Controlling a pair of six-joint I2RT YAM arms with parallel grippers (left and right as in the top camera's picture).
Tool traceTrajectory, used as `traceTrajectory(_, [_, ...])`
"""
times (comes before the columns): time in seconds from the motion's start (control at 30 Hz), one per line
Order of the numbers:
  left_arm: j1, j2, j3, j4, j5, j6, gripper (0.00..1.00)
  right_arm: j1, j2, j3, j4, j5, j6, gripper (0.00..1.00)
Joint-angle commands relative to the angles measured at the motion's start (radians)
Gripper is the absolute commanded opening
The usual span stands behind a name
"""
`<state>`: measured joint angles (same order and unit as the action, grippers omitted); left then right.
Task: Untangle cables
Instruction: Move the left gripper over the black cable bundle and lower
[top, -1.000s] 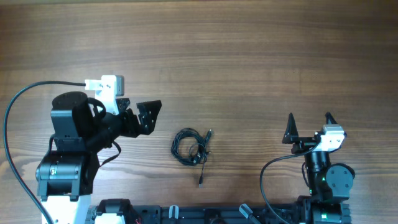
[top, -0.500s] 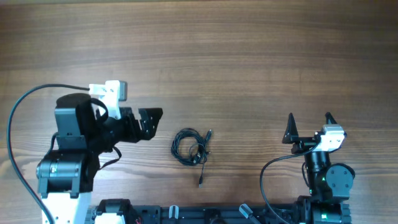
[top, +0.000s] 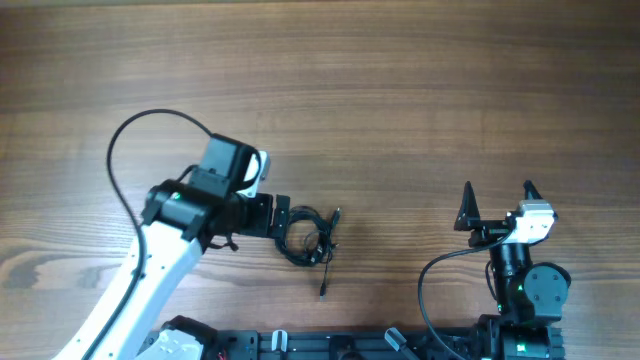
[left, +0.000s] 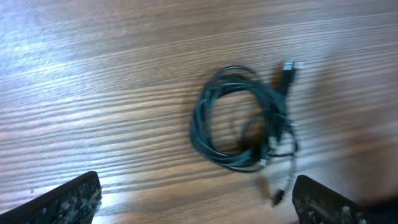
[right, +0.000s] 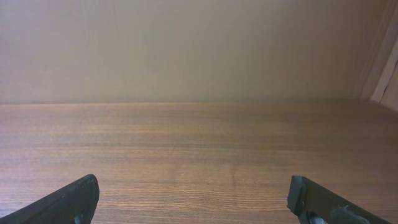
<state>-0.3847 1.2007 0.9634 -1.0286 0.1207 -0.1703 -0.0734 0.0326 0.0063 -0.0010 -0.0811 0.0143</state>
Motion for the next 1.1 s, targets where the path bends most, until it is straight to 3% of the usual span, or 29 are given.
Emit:
traceTrajectory(0.0, [-0.072, 0.108, 0.013, 0.010, -0.119, -0.100, 1.00, -0.002, -0.009, -0.001, 0.003, 0.013, 0.012, 1.00])
traceTrajectory(0.23, [-0.151, 0.266, 0.013, 0.082, -0.118, -0.100, 1.00, -0.002, -0.009, -0.001, 0.003, 0.013, 0.012, 1.00])
traceTrajectory(0.3, [-0.153, 0.287, 0.013, 0.122, -0.057, -0.100, 1.00, -0.002, -0.009, -0.001, 0.003, 0.013, 0.012, 1.00])
traceTrajectory(0.67, [-0.153, 0.288, -0.022, 0.120, -0.053, -0.100, 1.00, -0.002, -0.009, -0.001, 0.003, 0.013, 0.012, 1.00])
traceTrajectory(0.8, [-0.153, 0.288, -0.079, 0.126, -0.120, -0.100, 1.00, -0.002, -0.009, -0.001, 0.003, 0.013, 0.012, 1.00])
traceTrajectory(1.07, [-0.153, 0.288, -0.177, 0.256, -0.170, -0.100, 1.00, -0.002, -0.009, -0.001, 0.003, 0.013, 0.012, 1.00])
